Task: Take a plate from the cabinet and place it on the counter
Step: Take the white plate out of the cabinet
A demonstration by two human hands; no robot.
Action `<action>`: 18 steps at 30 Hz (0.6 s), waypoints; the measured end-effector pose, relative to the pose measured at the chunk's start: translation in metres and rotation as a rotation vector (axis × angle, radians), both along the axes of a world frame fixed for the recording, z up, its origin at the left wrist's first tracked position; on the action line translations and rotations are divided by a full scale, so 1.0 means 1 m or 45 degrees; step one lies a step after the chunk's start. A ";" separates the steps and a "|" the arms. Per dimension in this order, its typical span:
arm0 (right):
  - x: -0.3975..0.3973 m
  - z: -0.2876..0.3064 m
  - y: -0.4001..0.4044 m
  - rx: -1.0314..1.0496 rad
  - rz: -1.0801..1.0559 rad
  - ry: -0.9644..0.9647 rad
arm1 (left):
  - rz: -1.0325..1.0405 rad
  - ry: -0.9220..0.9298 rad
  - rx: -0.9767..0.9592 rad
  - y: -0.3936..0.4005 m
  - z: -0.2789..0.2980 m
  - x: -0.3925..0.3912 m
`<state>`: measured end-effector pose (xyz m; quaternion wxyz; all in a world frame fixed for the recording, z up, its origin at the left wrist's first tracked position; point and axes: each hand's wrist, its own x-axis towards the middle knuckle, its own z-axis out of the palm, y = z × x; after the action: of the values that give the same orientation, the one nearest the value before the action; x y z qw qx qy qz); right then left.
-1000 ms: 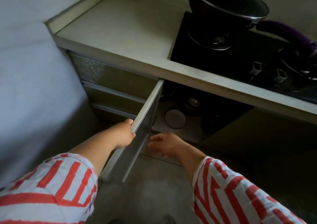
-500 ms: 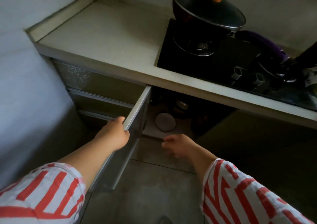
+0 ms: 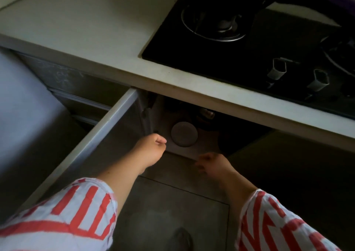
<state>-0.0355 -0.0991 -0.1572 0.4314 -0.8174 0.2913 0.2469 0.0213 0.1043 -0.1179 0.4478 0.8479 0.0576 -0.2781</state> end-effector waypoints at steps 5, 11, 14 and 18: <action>0.013 -0.044 -0.029 0.013 -0.175 0.050 | 0.104 0.155 -0.055 -0.025 -0.059 0.009; 0.044 -0.137 -0.028 0.096 -0.318 0.011 | 0.179 0.199 -0.116 -0.031 -0.147 0.045; 0.060 -0.189 -0.028 0.103 -0.349 0.004 | 0.213 0.234 -0.164 -0.035 -0.189 0.063; 0.083 -0.252 -0.031 0.060 -0.317 -0.018 | 0.231 0.249 -0.174 -0.038 -0.248 0.083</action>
<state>0.0474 -0.1303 -0.4096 0.4799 -0.7662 0.3816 0.1924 0.1040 0.0660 -0.3664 0.5199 0.7756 0.1582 -0.3210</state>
